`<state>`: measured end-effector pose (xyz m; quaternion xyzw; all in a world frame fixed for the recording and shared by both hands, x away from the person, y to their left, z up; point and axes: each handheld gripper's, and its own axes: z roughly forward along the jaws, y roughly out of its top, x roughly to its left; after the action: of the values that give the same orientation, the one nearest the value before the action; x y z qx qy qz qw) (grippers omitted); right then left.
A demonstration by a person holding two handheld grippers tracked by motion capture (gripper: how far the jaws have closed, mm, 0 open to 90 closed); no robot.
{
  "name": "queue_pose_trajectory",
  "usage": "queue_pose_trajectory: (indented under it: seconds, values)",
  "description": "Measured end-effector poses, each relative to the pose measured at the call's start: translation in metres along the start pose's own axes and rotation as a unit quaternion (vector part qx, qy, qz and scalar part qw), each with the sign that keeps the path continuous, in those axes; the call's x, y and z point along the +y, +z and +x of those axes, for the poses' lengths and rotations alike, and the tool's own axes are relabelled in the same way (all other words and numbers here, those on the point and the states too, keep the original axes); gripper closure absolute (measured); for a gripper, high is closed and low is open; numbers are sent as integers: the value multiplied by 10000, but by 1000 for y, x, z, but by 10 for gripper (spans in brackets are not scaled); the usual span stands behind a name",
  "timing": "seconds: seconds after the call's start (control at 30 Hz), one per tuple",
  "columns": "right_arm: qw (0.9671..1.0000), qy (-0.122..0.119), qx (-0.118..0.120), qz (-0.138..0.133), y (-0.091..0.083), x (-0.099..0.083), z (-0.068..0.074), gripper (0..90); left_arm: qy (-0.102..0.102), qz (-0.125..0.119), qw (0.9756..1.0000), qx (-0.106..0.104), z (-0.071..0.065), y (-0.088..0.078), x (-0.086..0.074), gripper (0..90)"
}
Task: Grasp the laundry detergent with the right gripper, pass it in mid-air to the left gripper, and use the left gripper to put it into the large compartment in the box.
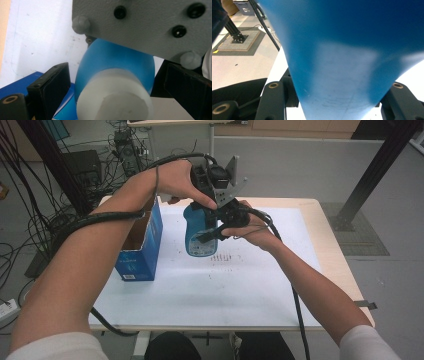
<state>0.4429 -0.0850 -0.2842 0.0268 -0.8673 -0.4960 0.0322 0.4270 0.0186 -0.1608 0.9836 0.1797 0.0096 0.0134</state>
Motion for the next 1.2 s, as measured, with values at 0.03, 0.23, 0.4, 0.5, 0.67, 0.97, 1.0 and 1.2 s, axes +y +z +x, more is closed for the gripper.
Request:
queue_pose_trajectory:
  seconds: [0.03, 0.23, 0.4, 0.5, 0.67, 0.97, 1.0, 1.2]
  values:
    - [10000, 8, 1, -5, 0, 0, 0, 443, 1, 7, 10000, 8, 0, 0, 0, 71]
    - [10000, 13, -6, 18, -1, 0, 0, 443, 13, 19, 10000, 5, 0, 2, 1, 71]
    - [10000, 17, -16, 13, -2, 0, 0, 443, 37, 40, 10000, 8, 0, 1, 3, 71]
    - [10000, 6, -46, 23, -3, -1, 0, 443, 34, 25, 10000, 19, 0, 1, 3, 71]
    - [10000, 21, -41, 39, -3, -1, 0, 443, 41, 29, 10000, 15, -1, 1, 3, 71]
    - [9999, 81, -37, 59, -4, -1, 0, 443, 45, 36, 10000, 27, -1, -1, 3, 72]
    - [9999, 84, -41, 52, -4, -1, 0, 442, 43, 24, 10000, 33, -2, -1, 3, 72]
    - [10000, 47, -33, 39, -4, 0, 1, 443, 47, 63, 10000, 20, -2, 1, 2, 73]
